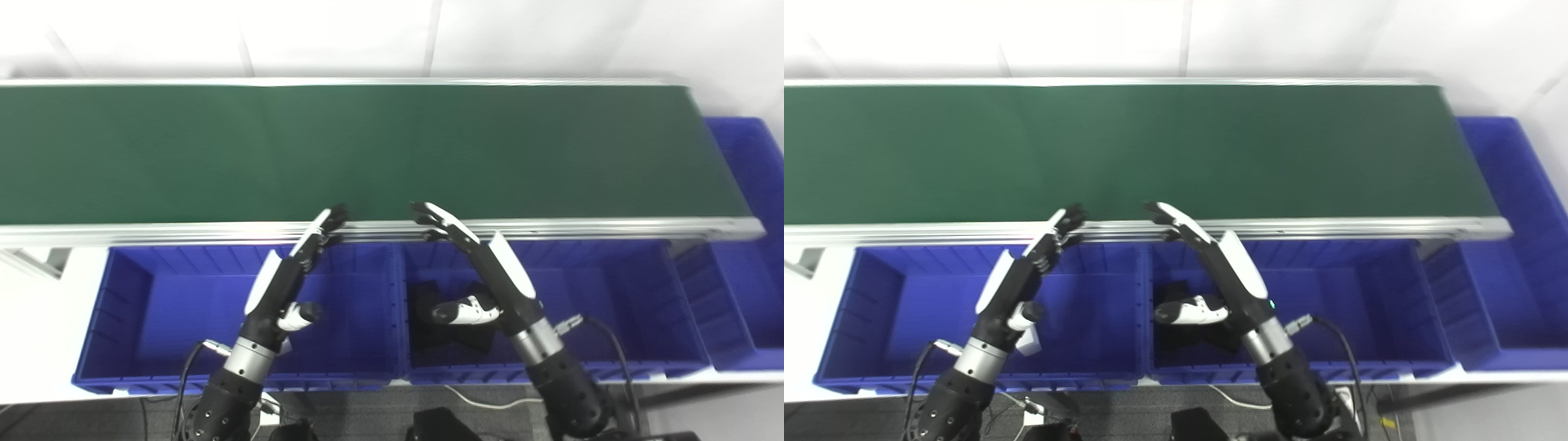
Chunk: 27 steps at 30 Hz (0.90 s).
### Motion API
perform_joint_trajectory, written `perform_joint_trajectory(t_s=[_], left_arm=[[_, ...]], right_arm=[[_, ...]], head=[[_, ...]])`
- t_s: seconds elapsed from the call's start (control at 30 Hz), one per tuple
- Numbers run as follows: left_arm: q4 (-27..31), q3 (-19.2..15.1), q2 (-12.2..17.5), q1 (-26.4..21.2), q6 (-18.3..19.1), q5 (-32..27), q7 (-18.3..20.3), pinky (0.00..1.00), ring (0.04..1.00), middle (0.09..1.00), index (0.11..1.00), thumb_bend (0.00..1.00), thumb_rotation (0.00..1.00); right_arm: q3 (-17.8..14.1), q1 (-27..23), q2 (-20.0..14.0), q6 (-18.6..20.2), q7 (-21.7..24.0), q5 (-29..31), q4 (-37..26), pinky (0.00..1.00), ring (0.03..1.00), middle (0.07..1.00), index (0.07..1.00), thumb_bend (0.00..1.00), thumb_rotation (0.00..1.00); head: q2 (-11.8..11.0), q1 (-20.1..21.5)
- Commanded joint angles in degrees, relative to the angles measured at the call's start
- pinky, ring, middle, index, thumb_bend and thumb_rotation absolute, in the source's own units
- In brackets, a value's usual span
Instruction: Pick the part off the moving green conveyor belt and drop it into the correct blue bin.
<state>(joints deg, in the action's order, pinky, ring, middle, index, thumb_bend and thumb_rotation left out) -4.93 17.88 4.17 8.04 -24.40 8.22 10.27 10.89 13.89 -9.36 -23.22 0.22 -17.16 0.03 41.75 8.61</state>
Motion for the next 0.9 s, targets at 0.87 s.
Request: perform_joint_trajectory(t_s=[0.87], left_arm=[[-0.67, 2.84, 0.78, 0.62, -2.51, 4.23, -6.53, 0.85, 0.917, 0.923, 0.924, 1.00, 1.00]], right_arm=[[1.22, 0.64, 3.79, -3.70, -2.74, 9.94, 5.23, 0.93, 0.927, 0.938, 0.927, 0.97, 1.00]], head=[[-3.31, -2.43]])
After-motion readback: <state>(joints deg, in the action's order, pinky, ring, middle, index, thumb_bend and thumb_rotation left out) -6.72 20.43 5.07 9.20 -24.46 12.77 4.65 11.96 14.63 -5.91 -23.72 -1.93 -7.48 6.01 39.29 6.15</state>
